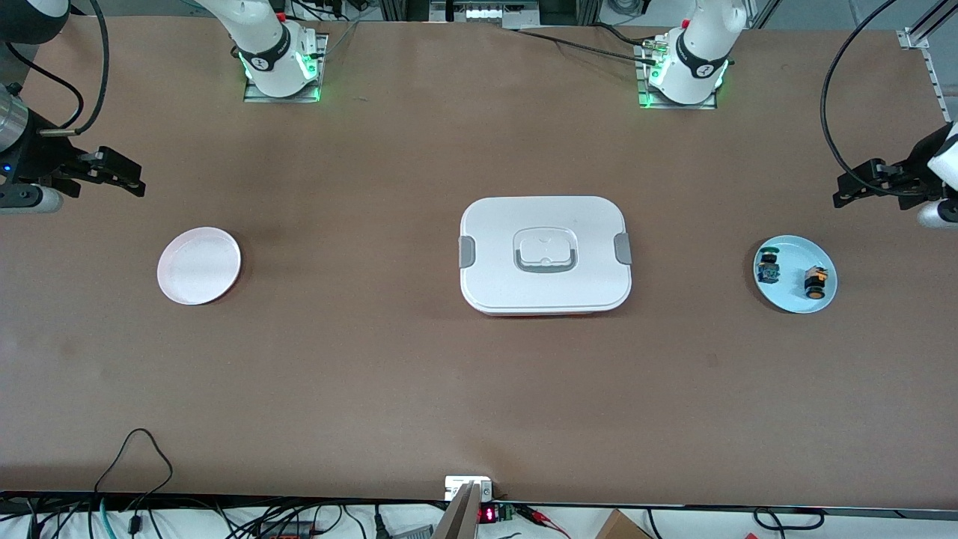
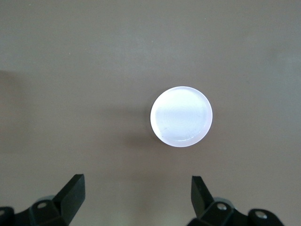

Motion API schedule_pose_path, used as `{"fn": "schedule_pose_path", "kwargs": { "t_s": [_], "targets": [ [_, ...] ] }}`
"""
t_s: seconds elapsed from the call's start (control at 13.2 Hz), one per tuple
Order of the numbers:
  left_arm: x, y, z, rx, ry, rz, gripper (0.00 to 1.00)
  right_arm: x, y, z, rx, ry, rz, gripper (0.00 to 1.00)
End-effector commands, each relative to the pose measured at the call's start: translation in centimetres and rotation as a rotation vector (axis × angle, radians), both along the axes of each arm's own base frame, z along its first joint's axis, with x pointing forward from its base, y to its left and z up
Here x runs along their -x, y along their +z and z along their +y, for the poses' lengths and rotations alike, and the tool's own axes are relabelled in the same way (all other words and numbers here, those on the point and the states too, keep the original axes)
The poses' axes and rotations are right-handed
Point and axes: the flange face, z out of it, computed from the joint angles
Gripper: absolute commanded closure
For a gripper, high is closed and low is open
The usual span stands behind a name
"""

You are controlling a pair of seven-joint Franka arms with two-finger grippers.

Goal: Transfer orange switch to right arm and place
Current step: 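Move the left gripper toward the light-blue dish of switches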

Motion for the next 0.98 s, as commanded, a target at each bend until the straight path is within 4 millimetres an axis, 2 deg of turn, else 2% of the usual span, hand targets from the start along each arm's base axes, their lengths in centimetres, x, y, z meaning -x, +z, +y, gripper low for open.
{"fn": "schedule_pose_path", "kwargs": {
  "t_s": [0.0,0.15,0.38,0.53,0.68,0.91],
  "targets": [
    [0.3,-0.2,1.2,-0.004,0.012,0.052,0.00,0.1,0.8,-0.2,-0.001,-0.017,0.003,0.00],
    [0.3,-1.8,1.6,0.009,-0.076,0.101,0.00,0.1,0.8,-0.3,-0.001,-0.017,0.003,0.00],
    [-1.0,-6.9,5.3,0.084,-0.372,0.177,0.00,0.2,0.7,-0.3,-0.001,-0.017,0.011,0.00],
    [-1.4,-9.5,7.4,0.116,-0.472,0.213,0.00,0.0,0.2,-0.2,0.000,-0.018,0.023,0.00],
    [-2.2,-12.7,7.8,0.154,-0.686,0.256,0.00,-0.2,-0.1,-0.2,0.000,-0.018,0.026,0.00],
    [-2.5,-14.9,8.9,0.202,-0.842,0.277,0.00,-0.1,0.3,-0.4,0.000,-0.020,0.020,0.00]
  ]
}}
